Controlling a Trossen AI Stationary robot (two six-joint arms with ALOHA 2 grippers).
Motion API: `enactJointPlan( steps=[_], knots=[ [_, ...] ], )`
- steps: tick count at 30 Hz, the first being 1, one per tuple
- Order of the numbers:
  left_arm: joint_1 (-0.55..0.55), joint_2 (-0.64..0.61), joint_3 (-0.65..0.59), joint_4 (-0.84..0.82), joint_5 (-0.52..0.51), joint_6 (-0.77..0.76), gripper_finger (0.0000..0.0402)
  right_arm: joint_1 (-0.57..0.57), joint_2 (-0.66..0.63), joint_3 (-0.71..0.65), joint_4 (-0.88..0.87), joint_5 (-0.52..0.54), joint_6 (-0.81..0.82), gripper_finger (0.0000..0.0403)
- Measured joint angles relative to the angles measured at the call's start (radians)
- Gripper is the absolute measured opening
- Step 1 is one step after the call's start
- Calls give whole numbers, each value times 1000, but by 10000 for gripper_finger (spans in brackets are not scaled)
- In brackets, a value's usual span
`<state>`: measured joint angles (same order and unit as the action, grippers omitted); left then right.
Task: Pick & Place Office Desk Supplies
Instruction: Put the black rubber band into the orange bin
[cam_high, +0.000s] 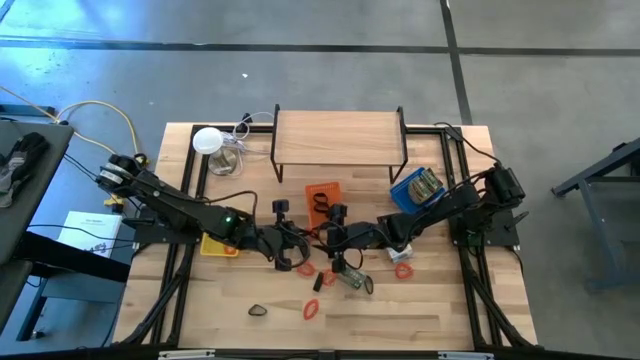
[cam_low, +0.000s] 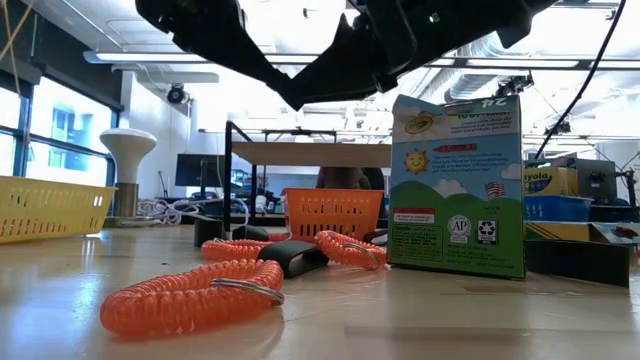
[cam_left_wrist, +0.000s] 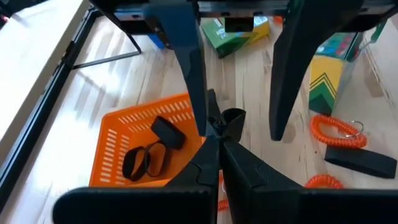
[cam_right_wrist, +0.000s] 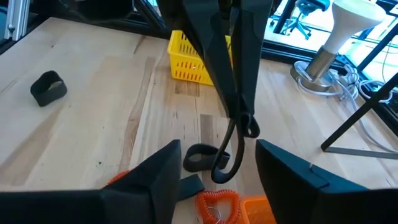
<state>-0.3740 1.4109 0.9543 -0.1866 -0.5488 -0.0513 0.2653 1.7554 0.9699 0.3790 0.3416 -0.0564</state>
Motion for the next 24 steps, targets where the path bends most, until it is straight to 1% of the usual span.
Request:
enactJointPlan(
  steps=[4,9,10,11,15,17,22,24],
  knots=[
    [0,0,0,-1,0,0,4,-10,0,0,0,0,-1,135],
    [0,0,0,1,0,2,7,-20,0,0,-2,0,-2,37],
    [0,0,0,2,0,2,7,-20,0,0,-5,-1,-10,19],
    [0,0,0,2,1,8,7,-19,0,0,-6,-3,-21,11],
    [-9,0,0,11,-3,94,10,-16,0,1,-16,-4,-27,5],
    [-19,0,0,22,-4,133,18,-16,0,2,-34,-8,-26,4],
    [-38,-1,0,44,-8,159,58,-16,4,-1,-134,-5,-16,4],
    [-41,-1,0,38,-13,159,77,-17,2,0,-155,13,3,4]
  ],
)
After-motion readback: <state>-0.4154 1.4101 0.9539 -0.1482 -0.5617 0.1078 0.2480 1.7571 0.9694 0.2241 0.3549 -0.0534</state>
